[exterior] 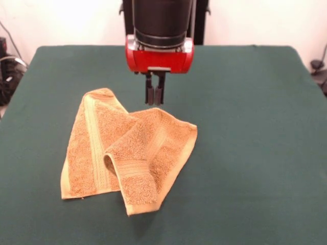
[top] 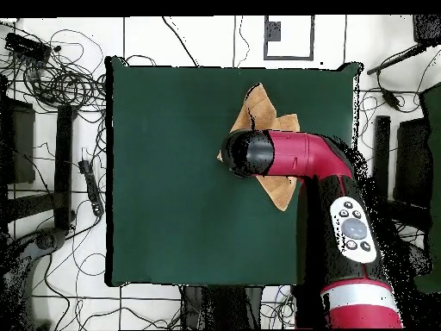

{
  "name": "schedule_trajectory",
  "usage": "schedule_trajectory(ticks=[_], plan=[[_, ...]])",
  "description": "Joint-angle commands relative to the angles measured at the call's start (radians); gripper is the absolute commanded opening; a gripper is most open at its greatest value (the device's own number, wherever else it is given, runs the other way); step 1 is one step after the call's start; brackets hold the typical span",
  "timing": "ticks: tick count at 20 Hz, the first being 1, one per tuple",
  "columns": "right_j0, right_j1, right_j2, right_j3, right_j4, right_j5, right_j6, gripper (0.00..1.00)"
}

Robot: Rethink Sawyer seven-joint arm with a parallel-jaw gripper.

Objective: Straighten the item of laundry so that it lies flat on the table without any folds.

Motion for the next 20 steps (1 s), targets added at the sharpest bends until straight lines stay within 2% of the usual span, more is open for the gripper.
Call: schedule_trajectory(ticks=[1,5,7,12,17,20], plan=[[0.003,0.022,0.037,0.113,0.021,0.026,0.068,0.0],[-0.004,0.039,0.044,0.123,0.014,-0.003,0.066,0.0],[-0.014,0.084,0.044,0.112,0.018,-0.028,0.085,0.0],[-0.034,0.27,0.04,0.009,-0.058,-0.138,0.041,0.0],[-0.064,0.417,0.051,-0.141,-0.113,-0.135,-0.062,0.0],[-0.065,0.474,0.042,-0.212,-0.129,-0.137,-0.065,0.0]])
